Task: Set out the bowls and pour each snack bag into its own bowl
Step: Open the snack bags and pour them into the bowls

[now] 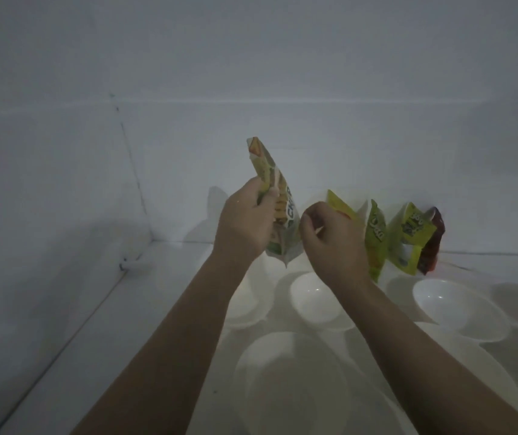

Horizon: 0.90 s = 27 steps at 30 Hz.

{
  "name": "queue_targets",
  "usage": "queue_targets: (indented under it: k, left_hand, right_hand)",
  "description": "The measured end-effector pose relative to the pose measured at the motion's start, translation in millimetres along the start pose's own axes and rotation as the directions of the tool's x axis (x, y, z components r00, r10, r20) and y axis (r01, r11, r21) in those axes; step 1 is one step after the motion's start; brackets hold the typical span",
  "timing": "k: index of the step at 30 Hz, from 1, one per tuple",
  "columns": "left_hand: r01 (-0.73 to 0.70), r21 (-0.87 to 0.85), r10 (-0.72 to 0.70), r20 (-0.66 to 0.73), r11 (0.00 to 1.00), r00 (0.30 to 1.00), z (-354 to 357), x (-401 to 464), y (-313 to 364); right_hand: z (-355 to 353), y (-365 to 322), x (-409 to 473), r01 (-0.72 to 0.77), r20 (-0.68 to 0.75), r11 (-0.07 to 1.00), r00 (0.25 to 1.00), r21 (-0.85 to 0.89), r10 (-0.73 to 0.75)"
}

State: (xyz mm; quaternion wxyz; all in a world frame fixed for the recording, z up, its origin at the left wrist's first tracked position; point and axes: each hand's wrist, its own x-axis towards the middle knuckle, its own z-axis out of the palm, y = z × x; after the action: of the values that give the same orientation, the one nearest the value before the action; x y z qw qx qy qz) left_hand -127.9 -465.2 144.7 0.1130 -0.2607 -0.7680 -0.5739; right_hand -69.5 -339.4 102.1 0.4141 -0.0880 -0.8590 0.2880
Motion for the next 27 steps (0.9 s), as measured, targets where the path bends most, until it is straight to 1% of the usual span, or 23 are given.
queue_targets:
  k: [2,3,5,7,9,12,15,18,19,21,23,24,26,27]
  left_hand:
    - [-0.032,-0.021,0.031,-0.034,0.999,0.999,-24,-18,5]
    - [-0.018,-0.001,0.018,-0.050,1.000,0.999,-35,-28,6]
    - [0.031,0.034,-0.028,-0.084,0.999,0.996,-56,-48,8]
    - [0.069,0.060,-0.063,-0.107,0.996,0.992,-75,-71,8]
    - [0.137,0.067,-0.130,-0.105,0.988,0.986,-91,-91,4]
    - [0.261,0.047,-0.253,-0.127,0.964,0.959,-108,-115,-9]
    - [0.364,0.047,-0.356,-0.129,0.930,0.926,-117,-135,-24]
    - [0.425,0.056,-0.418,-0.113,0.903,0.902,-121,-148,-43]
    - [0.437,0.081,-0.429,-0.103,0.896,0.897,-122,-152,-51]
    - [0.431,0.196,-0.424,-0.080,0.881,0.902,-123,-156,-67]
    - [0.412,0.297,-0.423,-0.031,0.861,0.906,-120,-159,-81]
    - [0.410,0.308,-0.434,0.011,0.859,0.901,-119,-160,-84]
    - [0.436,0.268,-0.476,0.106,0.859,0.873,-121,-157,-89]
    - [0.462,0.216,-0.497,0.147,0.860,0.855,-123,-155,-91]
  right_hand:
    - [2,-16,-10,0.012,0.031,0.997,0.999,0.076,-0.014]
    - [4,-22,-15,0.010,0.046,0.993,0.999,0.118,-0.016]
    - [7,-35,-25,-0.016,0.088,0.974,0.996,0.224,-0.004]
    - [11,-48,-36,-0.062,0.160,0.945,0.987,0.322,0.011]
    - [17,-57,-48,-0.093,0.239,0.925,0.971,0.368,0.003]
    - [30,-67,-64,-0.118,0.345,0.914,0.938,0.388,-0.026]
    - [41,-73,-75,-0.112,0.374,0.899,0.926,0.424,-0.061]
    - [50,-75,-85,-0.151,0.422,0.888,0.905,0.435,-0.053]
    - [54,-75,-88,-0.164,0.442,0.888,0.896,0.430,-0.048]
    - [61,-74,-93,-0.191,0.485,0.898,0.874,0.397,-0.029]
    - [69,-73,-99,-0.240,0.523,0.902,0.852,0.359,0.019]
    - [72,-73,-103,-0.269,0.538,0.901,0.842,0.340,0.048]
    - [78,-74,-111,-0.331,0.557,0.892,0.823,0.307,0.114]
    - [82,-76,-114,-0.360,0.557,0.885,0.817,0.295,0.147]
